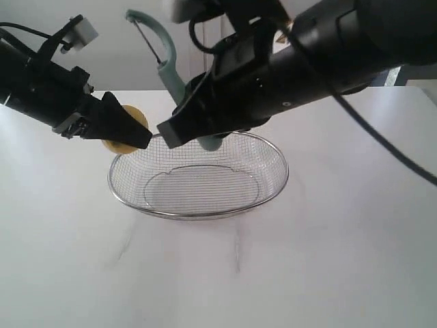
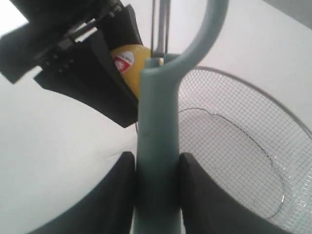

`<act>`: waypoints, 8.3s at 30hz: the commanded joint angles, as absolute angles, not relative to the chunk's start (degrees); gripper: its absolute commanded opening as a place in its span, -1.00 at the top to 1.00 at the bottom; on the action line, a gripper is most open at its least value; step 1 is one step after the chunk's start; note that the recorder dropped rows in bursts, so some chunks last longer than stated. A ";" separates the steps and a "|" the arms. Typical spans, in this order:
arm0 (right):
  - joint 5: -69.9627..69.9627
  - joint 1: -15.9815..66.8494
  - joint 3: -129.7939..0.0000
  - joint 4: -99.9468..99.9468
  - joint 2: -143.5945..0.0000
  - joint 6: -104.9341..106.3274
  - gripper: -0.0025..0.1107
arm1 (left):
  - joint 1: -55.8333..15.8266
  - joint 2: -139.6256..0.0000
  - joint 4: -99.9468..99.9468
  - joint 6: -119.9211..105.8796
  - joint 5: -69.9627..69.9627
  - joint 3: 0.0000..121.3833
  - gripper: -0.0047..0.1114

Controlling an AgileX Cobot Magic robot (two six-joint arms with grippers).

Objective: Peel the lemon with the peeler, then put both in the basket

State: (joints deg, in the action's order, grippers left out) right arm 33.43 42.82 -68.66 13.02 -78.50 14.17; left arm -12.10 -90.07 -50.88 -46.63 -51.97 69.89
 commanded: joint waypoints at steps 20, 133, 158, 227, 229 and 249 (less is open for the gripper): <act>27.12 42.74 -62.22 -12.47 -83.85 -6.28 0.96 | -12.18 -89.63 -60.64 -64.80 -63.58 69.68 0.92; 14.86 48.00 -56.87 -17.15 -81.77 -20.74 0.96 | -12.18 -89.63 -61.28 -64.08 -58.63 69.68 0.92; 14.36 48.00 -56.74 -15.88 -84.57 -19.72 0.96 | -12.18 -89.63 -61.28 -63.03 -58.55 69.68 0.92; 11.16 25.81 -65.16 -17.21 -91.46 -14.95 0.96 | -12.18 -89.63 -58.31 -61.44 -57.04 69.68 0.92; 10.64 25.68 -66.61 -11.80 -92.41 -9.52 0.96 | -12.18 -89.63 -58.31 -61.44 -57.04 69.68 0.92; 33.32 20.57 -76.14 31.24 -102.70 33.18 0.96 | -12.18 -89.63 -58.33 -61.44 -57.02 69.68 0.92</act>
State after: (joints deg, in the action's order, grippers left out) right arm 32.53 21.04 -75.57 30.34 -101.29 32.10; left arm -12.10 -90.07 -56.93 -61.78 -56.01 69.89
